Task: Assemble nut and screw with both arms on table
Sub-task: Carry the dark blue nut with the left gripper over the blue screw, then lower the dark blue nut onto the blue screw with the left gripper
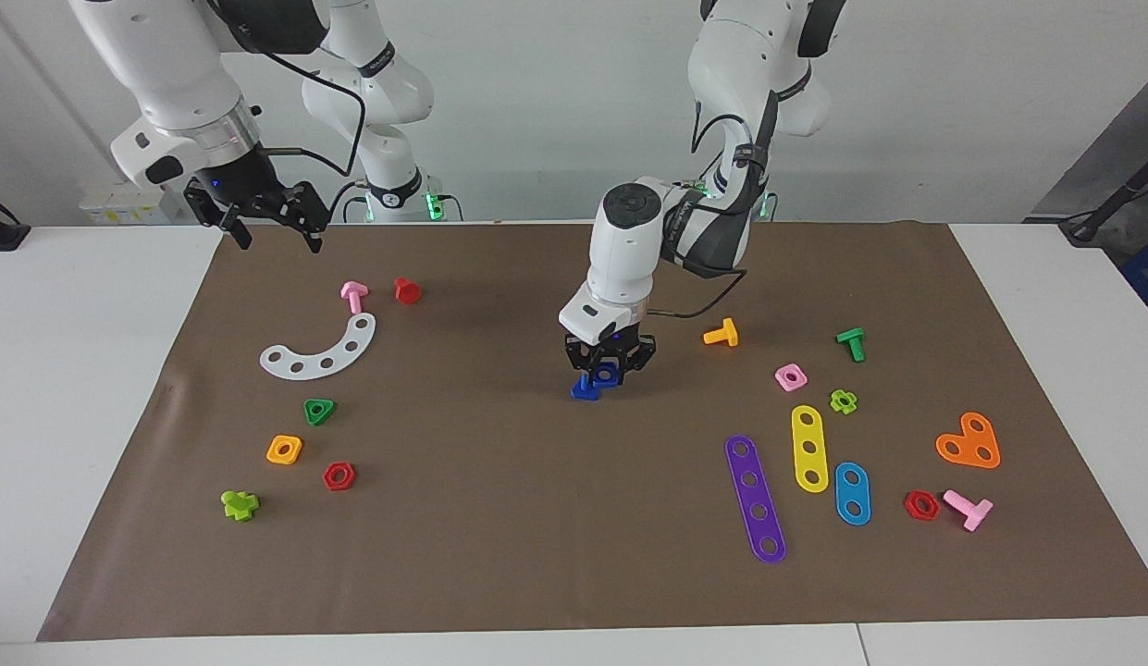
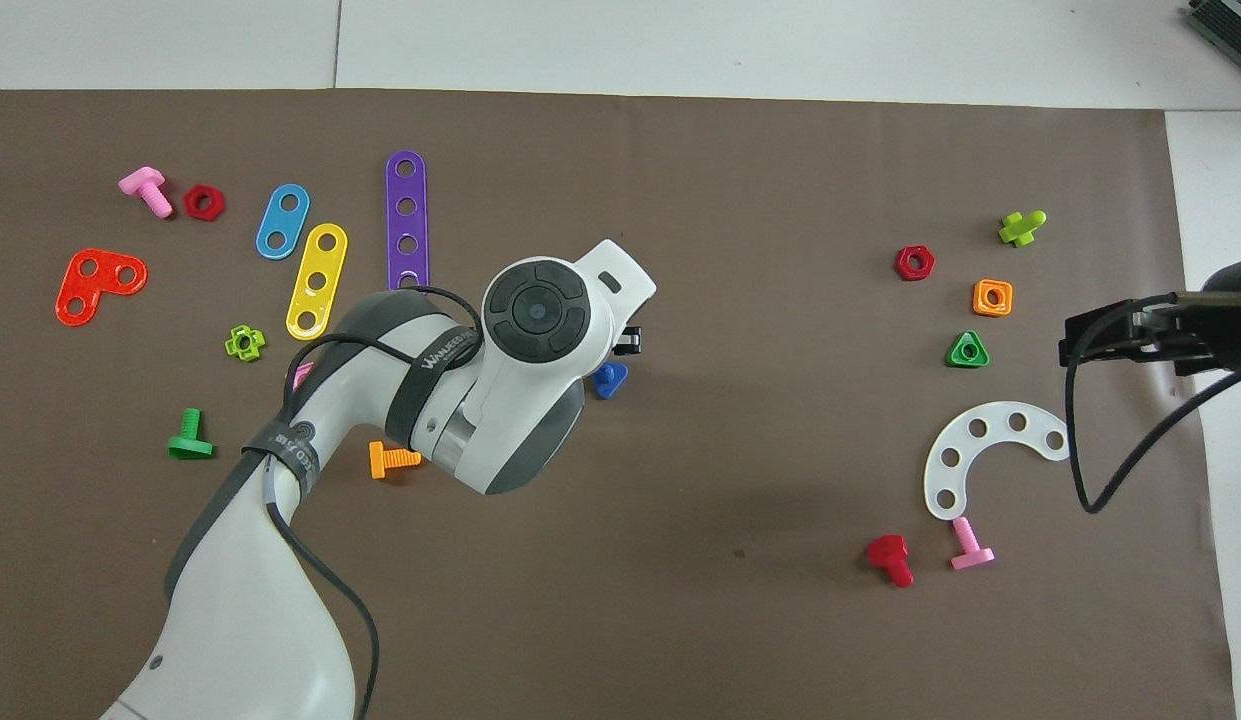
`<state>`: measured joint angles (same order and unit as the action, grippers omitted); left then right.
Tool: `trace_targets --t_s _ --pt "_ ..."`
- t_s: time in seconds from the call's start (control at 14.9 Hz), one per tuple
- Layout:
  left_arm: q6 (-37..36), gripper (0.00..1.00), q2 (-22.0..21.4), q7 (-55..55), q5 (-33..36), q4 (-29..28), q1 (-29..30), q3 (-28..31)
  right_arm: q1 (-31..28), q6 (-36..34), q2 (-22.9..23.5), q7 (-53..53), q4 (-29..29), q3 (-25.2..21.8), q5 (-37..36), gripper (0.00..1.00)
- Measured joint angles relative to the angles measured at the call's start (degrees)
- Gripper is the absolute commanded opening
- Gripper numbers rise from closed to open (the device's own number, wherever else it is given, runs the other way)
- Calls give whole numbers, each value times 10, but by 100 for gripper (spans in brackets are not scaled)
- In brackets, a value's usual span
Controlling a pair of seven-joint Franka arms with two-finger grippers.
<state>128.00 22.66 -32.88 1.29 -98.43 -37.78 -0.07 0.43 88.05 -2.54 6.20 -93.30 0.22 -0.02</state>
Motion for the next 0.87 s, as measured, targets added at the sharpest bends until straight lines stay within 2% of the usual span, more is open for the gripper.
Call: trace_targets --t_s 0.87 --pt "17 0 6 0 0 -17 -19 -1 -1 10 -2 0 6 0 0 100"
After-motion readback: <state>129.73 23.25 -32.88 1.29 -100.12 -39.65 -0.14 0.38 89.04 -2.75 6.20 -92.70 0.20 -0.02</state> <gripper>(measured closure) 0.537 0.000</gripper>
